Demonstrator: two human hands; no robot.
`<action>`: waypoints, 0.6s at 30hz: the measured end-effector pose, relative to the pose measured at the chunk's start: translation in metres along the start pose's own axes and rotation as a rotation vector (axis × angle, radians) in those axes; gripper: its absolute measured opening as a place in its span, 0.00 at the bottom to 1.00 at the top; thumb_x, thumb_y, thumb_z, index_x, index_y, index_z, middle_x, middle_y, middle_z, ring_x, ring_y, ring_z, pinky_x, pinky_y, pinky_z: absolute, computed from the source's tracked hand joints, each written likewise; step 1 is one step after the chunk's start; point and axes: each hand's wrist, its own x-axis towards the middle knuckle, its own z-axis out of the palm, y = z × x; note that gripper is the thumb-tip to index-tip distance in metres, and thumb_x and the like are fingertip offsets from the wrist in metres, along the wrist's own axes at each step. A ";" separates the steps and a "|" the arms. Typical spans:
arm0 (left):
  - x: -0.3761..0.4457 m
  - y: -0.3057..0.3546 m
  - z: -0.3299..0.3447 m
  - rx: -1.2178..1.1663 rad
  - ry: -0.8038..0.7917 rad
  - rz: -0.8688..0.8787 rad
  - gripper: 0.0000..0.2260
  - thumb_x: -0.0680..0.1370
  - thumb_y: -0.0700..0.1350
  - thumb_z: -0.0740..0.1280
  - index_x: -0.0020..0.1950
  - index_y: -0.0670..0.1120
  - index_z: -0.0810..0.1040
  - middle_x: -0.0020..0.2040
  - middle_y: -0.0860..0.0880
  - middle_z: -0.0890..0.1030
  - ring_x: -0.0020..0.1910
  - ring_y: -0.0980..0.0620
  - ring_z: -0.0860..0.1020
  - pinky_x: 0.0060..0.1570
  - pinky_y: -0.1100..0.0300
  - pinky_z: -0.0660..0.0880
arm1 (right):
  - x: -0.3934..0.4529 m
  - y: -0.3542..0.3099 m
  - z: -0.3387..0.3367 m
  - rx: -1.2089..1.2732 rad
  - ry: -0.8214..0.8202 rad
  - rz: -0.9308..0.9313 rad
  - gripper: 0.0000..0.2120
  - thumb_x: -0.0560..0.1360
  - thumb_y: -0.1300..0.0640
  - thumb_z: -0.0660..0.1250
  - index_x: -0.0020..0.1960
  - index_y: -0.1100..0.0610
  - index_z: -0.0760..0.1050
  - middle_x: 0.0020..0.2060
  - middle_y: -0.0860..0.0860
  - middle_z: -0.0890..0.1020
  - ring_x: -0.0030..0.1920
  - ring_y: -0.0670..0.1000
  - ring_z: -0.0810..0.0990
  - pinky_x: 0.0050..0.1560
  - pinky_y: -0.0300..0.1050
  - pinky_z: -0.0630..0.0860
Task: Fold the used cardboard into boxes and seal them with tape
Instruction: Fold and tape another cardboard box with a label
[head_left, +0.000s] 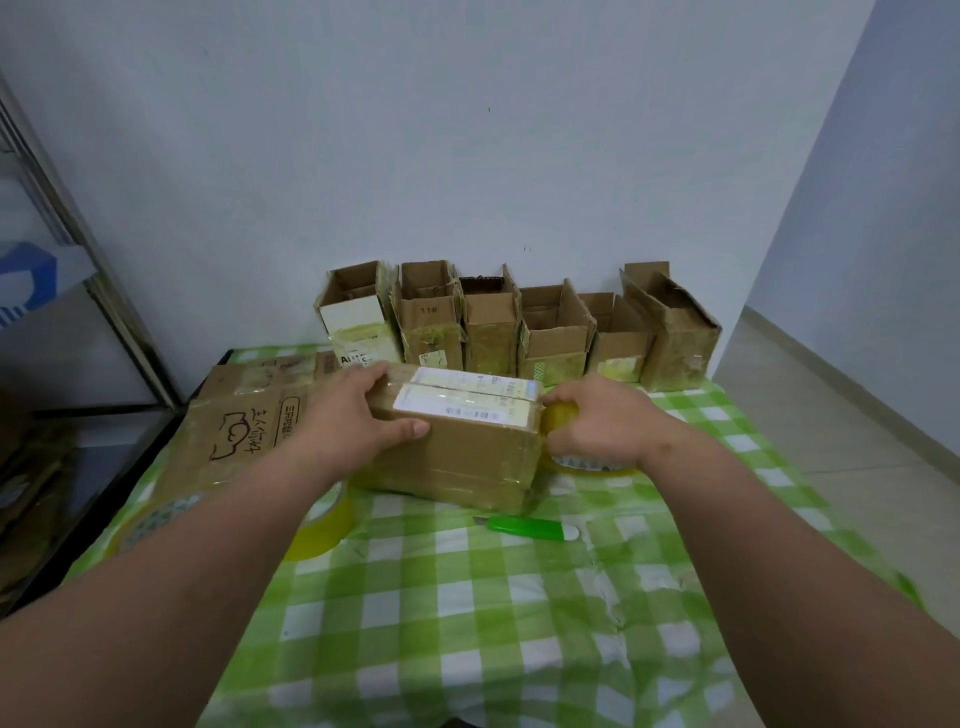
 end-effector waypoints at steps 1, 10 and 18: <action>0.000 0.002 -0.005 0.014 0.009 0.011 0.42 0.68 0.57 0.78 0.78 0.51 0.63 0.77 0.48 0.62 0.74 0.46 0.62 0.74 0.46 0.61 | -0.004 -0.001 0.001 0.017 0.022 -0.001 0.29 0.70 0.49 0.70 0.71 0.44 0.71 0.47 0.46 0.77 0.54 0.53 0.76 0.56 0.48 0.75; -0.009 0.018 -0.026 0.262 -0.018 0.129 0.33 0.76 0.61 0.68 0.78 0.57 0.61 0.79 0.49 0.58 0.77 0.41 0.54 0.74 0.44 0.53 | -0.053 -0.019 -0.004 0.004 0.271 0.080 0.20 0.73 0.47 0.68 0.65 0.42 0.77 0.58 0.47 0.81 0.57 0.52 0.78 0.53 0.46 0.75; -0.039 0.003 0.000 0.129 -0.155 0.171 0.21 0.83 0.41 0.60 0.76 0.51 0.66 0.80 0.48 0.55 0.78 0.44 0.57 0.77 0.53 0.53 | -0.101 -0.050 0.019 0.166 0.171 0.116 0.16 0.74 0.46 0.69 0.60 0.45 0.79 0.45 0.46 0.77 0.49 0.50 0.77 0.48 0.45 0.76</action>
